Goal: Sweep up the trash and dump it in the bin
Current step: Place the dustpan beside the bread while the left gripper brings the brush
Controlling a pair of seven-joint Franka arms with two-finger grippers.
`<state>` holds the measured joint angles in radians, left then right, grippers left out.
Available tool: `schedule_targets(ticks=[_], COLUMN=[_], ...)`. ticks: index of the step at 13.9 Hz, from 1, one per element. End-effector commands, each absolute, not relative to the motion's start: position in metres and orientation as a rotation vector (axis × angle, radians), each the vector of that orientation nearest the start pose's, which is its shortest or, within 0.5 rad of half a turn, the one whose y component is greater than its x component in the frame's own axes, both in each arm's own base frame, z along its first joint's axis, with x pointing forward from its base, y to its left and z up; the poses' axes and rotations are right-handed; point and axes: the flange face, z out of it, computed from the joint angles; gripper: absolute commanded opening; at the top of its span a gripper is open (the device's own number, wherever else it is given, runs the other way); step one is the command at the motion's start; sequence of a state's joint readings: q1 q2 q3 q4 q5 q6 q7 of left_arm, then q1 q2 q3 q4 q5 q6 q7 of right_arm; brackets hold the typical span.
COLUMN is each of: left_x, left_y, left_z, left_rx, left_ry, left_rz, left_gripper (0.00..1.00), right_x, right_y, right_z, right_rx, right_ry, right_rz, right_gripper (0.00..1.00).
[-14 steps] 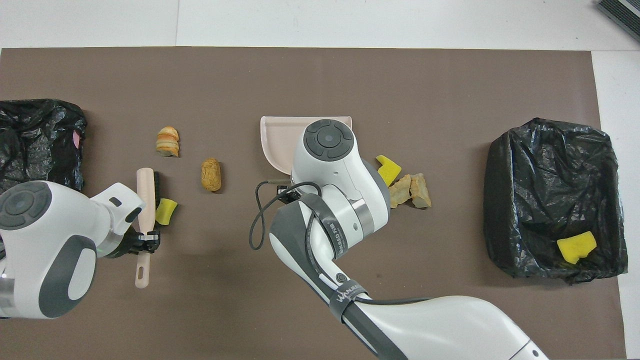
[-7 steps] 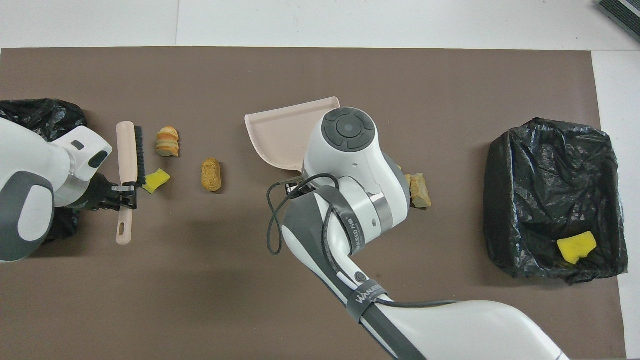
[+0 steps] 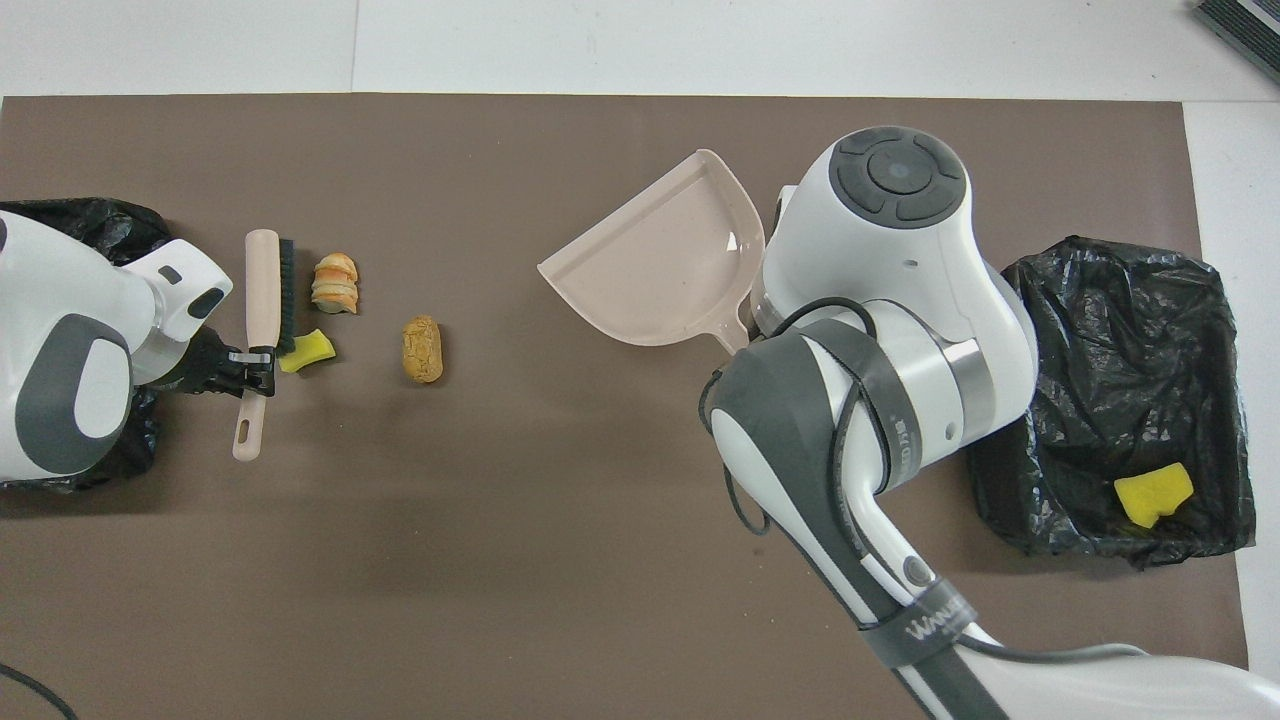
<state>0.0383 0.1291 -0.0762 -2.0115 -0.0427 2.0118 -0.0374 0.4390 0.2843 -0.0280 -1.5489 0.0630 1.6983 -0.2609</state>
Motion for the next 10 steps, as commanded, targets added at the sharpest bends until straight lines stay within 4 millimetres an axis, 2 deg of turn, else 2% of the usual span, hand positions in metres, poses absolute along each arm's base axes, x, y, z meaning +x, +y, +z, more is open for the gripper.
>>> schedule_targets(ticks=[1, 3, 4, 5, 6, 7, 9, 10], left_x=[0.563, 0.551, 0.542, 0.535, 0.527, 0.524, 0.525, 0.526], left_y=[-0.056, -0.087, -0.111, -0.126, -0.146, -0.157, -0.156, -0.148], left_z=[0.38, 0.377, 0.377, 0.378, 0.38, 0.386, 0.426, 0.441], left_rx=[-3.194, -3.223, -3.213, -3.212, -3.203, -3.195, -3.245, -3.26], left_ry=[0.047, 0.088, 0.143, 0.165, 0.168, 0.126, 0.059, 0.034], left_rz=[0.217, 0.287, 0.343, 0.376, 0.414, 0.428, 0.356, 0.326], left_gripper=[0.0, 0.0, 0.0, 0.0, 0.0, 0.0, 0.0, 0.0], right_x=[0.567, 0.564, 0.562, 0.56, 0.555, 0.548, 0.542, 0.539], right_y=[0.253, 0.247, 0.246, 0.25, 0.259, 0.272, 0.276, 0.28], right_z=[0.469, 0.465, 0.464, 0.46, 0.45, 0.438, 0.421, 0.414], right_rx=[-2.831, -2.728, -2.689, -2.667, -2.652, -2.634, -2.62, -2.608], right_ry=[-1.359, -1.591, -1.647, -1.678, -1.701, -1.745, -1.779, -1.795], right_rz=[0.242, 0.239, 0.249, 0.263, 0.285, 0.306, 0.321, 0.313], right_gripper=[0.0, 0.0, 0.0, 0.0, 0.0, 0.0, 0.0, 0.0])
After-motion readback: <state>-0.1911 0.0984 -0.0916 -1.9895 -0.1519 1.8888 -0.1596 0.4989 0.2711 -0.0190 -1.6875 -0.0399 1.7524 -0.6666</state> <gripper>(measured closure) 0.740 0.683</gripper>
